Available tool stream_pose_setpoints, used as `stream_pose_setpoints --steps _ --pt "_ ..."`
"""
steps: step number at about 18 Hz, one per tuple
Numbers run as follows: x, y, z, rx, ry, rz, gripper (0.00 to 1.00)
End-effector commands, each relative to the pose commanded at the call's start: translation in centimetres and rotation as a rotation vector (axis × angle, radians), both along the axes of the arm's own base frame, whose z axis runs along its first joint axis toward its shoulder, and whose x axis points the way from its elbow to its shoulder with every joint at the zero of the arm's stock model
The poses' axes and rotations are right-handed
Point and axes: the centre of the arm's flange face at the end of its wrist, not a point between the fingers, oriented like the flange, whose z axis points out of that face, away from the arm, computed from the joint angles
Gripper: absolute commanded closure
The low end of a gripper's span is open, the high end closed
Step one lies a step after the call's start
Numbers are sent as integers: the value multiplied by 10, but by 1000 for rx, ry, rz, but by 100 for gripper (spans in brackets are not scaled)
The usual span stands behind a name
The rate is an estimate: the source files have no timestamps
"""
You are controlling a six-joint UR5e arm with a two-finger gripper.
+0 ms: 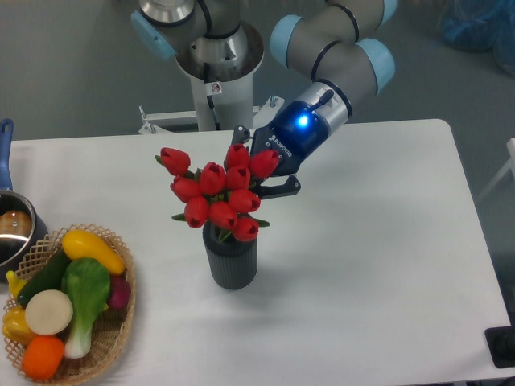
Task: Insert the flowers into the vase
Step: 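Lower the tulip stems down into the dark grey vase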
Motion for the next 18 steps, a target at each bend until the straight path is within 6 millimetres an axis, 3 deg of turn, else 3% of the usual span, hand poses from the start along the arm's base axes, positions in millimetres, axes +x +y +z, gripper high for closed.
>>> stream_pose_setpoints --steps 8,11,18 --pt "5 -3 -37 6 41 -17 91" --pt "8 -3 -42 8 50 -20 88" --pt "11 -5 -61 -12 84 -30 69"
